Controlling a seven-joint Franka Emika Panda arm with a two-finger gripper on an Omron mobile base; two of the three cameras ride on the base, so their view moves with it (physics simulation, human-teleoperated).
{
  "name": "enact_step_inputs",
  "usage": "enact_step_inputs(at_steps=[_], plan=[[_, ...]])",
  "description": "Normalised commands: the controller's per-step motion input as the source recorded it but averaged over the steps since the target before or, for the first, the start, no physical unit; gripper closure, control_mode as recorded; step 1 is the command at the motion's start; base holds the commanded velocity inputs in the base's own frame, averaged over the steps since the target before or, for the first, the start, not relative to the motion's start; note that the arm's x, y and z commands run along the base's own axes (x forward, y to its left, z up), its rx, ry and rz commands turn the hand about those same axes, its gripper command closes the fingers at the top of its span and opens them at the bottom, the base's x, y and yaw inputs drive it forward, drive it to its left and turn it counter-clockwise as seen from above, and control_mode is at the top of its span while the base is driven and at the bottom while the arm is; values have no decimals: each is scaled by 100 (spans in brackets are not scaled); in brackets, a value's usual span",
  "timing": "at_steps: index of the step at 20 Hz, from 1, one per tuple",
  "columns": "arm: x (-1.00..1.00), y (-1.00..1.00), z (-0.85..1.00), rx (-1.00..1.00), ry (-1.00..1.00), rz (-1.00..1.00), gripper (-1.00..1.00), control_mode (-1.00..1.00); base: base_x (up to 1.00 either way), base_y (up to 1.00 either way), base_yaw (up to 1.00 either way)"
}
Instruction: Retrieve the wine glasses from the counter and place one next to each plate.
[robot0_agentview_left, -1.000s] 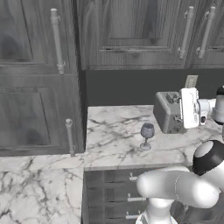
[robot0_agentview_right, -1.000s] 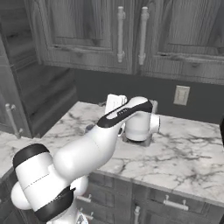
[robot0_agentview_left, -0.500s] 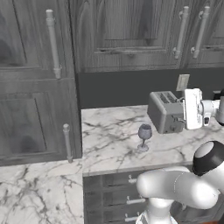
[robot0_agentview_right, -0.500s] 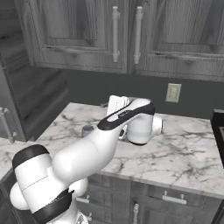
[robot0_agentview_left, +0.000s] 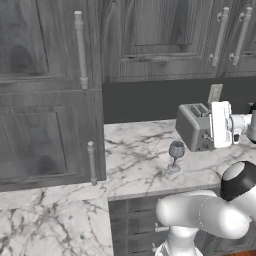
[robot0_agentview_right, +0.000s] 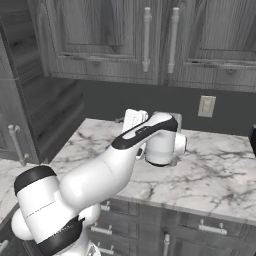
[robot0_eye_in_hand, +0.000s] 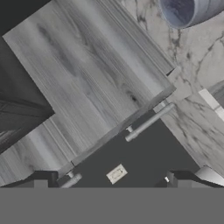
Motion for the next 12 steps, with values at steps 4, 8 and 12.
enact_step_inputs(at_steps=[4,8,12], plan=[[0,0,0,0,0,0,-100,100,-2,2,-1],[0,0,-3,0,3,-1,-100,-100,-5,3,-2],[0,7,-24,-1,9,-1,-100,-100,0,0,0]])
